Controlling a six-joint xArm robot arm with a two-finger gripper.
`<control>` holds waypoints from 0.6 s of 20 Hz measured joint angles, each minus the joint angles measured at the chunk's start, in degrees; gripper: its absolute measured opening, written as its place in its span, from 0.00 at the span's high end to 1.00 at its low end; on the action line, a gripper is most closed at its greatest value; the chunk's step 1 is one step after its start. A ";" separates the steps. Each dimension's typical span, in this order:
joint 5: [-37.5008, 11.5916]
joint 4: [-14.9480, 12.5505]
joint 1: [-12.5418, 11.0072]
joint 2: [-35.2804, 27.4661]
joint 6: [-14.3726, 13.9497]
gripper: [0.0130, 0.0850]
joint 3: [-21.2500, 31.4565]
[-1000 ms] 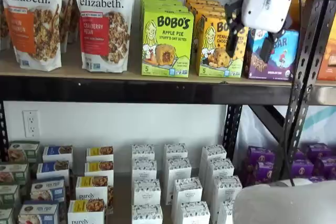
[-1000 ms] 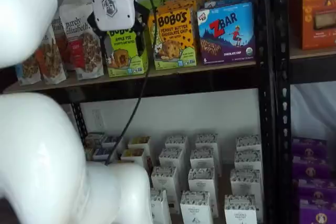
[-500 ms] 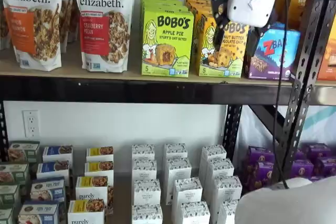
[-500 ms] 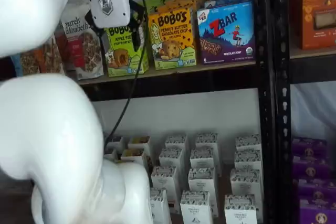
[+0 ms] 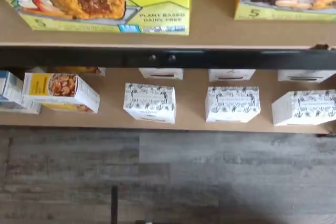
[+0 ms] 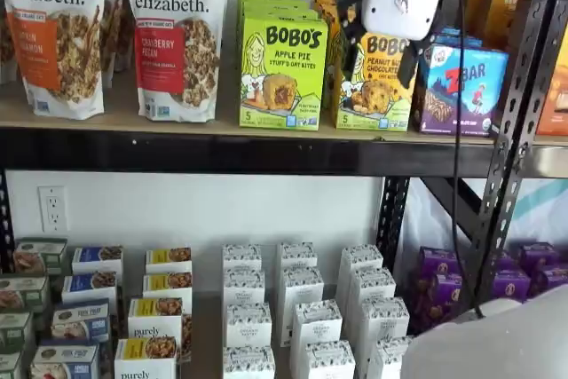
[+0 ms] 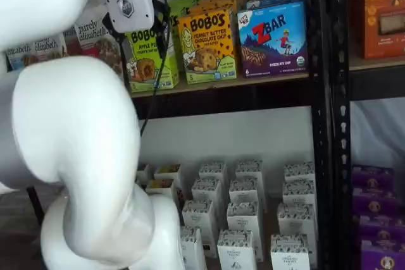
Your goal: Pick the green box on the top shelf, the fourth from the left
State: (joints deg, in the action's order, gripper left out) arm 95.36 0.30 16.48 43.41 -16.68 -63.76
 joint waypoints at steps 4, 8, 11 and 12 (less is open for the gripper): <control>-2.00 -0.93 1.15 -1.24 -1.04 0.00 -0.33; -4.15 -1.57 1.74 -2.36 -1.56 0.00 -0.58; -5.80 -2.13 2.35 -3.41 -2.13 0.00 -0.98; -6.37 -2.37 2.66 -3.80 -2.41 0.00 -1.15</control>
State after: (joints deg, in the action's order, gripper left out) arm 88.99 -2.07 19.14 39.61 -19.10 -64.91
